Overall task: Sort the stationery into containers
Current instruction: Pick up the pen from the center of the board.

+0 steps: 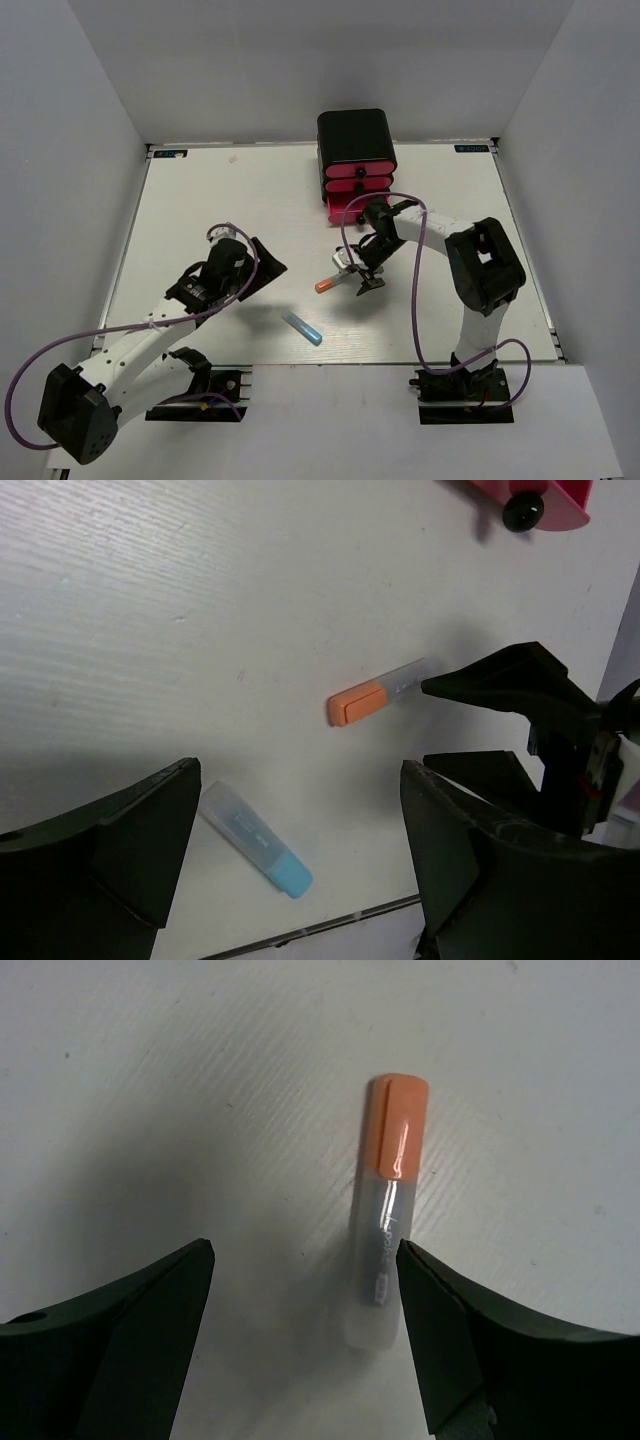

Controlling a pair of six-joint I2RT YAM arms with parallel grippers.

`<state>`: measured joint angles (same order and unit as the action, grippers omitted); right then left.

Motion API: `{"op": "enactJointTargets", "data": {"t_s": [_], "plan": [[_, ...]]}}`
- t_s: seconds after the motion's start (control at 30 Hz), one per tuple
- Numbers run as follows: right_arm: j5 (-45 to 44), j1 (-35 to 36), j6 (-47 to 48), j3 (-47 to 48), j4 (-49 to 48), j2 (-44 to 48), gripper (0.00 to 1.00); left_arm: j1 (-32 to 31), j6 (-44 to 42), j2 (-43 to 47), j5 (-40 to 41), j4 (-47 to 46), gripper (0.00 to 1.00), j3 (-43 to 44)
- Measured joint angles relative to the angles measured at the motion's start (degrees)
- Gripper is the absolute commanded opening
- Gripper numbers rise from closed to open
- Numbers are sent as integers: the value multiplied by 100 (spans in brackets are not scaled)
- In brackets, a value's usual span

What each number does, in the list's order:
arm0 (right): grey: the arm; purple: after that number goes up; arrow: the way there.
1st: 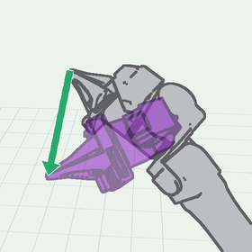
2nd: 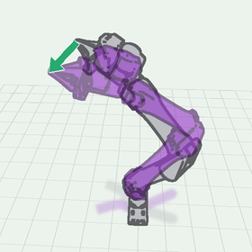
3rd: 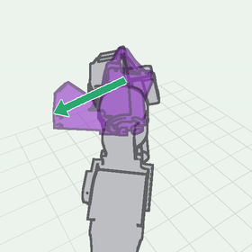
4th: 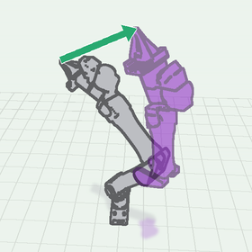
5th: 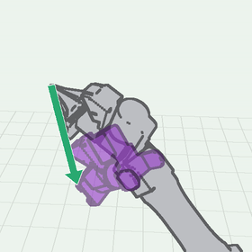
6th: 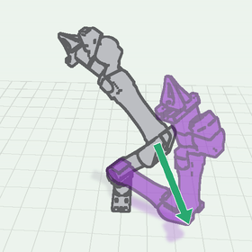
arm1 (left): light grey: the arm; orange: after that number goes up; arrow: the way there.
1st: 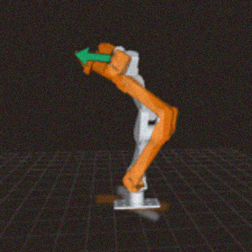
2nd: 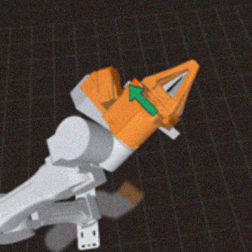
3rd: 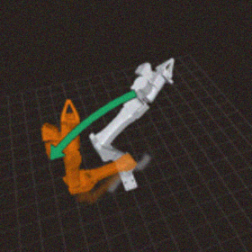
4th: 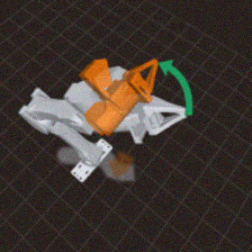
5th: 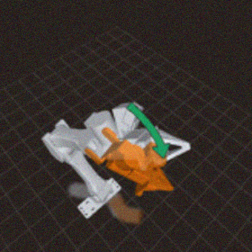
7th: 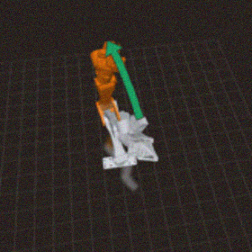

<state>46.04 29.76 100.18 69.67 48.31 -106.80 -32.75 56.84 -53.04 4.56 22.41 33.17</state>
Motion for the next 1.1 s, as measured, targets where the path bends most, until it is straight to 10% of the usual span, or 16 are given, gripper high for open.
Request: {"op": "enactJointTargets", "data": {"t_s": [0.5, 0.87, 1.1], "plan": [[-715, 337, -1390, 98, -1088, -363, 72, 0, 636, -870, -232, 271, 90, 24], [-1075, 380, -1996, 415, -1257, -544, 3, 0, 907, -1137, -420, 330, 89, 116], [-1091, 245, -2835, 439, -1252, -286, 0, -37, 1231, -1322, -555, 780, 89, 330]]}}
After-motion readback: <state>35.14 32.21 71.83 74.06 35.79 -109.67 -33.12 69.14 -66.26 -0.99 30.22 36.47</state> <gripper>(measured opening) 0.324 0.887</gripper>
